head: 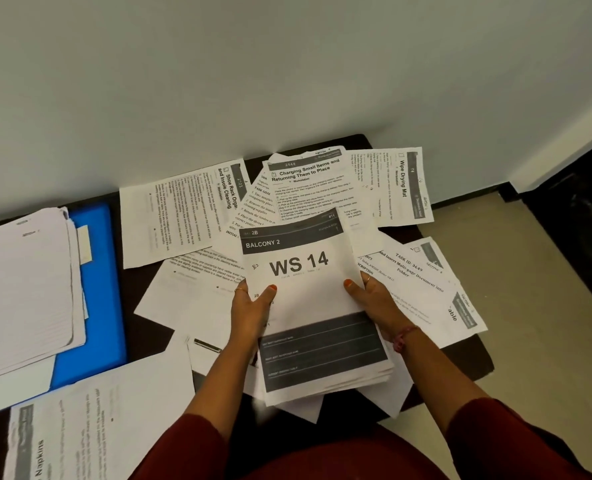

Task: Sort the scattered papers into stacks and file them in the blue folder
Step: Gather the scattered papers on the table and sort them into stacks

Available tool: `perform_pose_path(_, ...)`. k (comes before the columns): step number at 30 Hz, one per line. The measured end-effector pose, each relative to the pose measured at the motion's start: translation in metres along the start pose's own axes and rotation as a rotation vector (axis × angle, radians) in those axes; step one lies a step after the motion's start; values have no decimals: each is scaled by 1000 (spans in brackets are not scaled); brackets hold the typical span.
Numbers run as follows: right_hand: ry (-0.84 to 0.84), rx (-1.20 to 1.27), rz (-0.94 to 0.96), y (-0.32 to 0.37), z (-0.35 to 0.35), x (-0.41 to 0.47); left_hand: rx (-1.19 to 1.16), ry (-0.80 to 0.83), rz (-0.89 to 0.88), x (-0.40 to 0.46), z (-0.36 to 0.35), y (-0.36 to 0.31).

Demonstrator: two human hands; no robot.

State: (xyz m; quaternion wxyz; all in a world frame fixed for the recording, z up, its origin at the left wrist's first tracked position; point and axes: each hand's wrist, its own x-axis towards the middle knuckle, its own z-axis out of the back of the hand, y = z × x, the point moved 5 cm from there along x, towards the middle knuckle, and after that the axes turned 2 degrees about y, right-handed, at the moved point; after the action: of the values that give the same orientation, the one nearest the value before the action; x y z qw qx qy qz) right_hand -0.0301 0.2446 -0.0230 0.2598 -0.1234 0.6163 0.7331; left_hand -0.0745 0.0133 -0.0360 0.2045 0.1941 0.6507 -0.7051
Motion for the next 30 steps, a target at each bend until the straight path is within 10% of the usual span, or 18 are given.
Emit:
perform_pose_path(23,-151,422,-123,-40,16,-9,-27,-100,-161,-43,22,15)
perform_pose_path(30,-331,727,-221,-53,6,-28,751,242,-487,-77,34,46)
